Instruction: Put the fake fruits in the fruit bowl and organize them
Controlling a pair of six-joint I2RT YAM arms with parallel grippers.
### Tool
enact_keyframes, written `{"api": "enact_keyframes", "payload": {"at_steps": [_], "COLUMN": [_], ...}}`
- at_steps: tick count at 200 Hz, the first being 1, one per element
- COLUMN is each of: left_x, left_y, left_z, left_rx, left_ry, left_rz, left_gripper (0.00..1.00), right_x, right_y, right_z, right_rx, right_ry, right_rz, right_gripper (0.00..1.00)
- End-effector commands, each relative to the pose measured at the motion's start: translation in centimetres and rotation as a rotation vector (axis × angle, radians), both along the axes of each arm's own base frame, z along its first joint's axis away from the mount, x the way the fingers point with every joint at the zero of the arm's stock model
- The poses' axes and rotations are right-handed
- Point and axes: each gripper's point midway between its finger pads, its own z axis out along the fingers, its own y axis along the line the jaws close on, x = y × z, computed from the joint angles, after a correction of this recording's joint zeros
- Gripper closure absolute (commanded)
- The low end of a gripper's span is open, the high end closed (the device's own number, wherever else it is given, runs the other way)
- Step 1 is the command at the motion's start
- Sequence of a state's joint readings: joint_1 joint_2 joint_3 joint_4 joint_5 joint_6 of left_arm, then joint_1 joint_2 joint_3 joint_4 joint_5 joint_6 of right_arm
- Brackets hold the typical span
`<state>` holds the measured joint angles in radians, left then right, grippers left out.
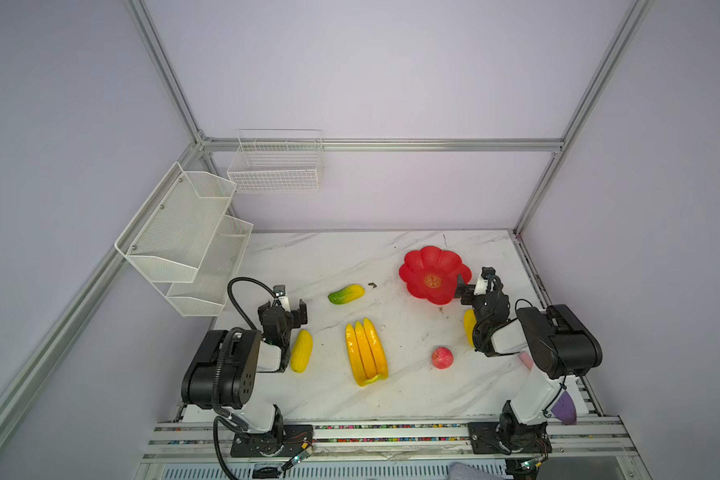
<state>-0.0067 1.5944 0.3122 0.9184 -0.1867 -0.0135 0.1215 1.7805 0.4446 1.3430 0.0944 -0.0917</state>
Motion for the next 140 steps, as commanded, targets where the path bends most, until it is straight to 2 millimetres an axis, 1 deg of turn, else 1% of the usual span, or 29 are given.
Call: {"api": "enact_keyframes", "payload": {"at_steps": [1,88,140], "left_x": [2.13,2.12,2.11], "left_y": [0.18,0.18,0.18], "left_z": [3.92,3.88,3.86], "left_rx": [0.006,0.006,0.007], "left_ry": [-0.119,-0.118,-0.117], "left_rz": [0.0,0.0,0.0], "left_gripper": [0.0,0.0,0.0], "right_x": [-0.34,-0.32,-0.44], "right_y": [-0.1,0.2,-0.04], "right_z": [1.17,1.17,1.27], "right_rx": [-0.025,-0.026,-0.025], "right_ry": [-0.056,-0.056,-0.06], "right_rz": [-0.006,0.01,-0.002], "right_gripper": [0.03,0.03,0.03]}}
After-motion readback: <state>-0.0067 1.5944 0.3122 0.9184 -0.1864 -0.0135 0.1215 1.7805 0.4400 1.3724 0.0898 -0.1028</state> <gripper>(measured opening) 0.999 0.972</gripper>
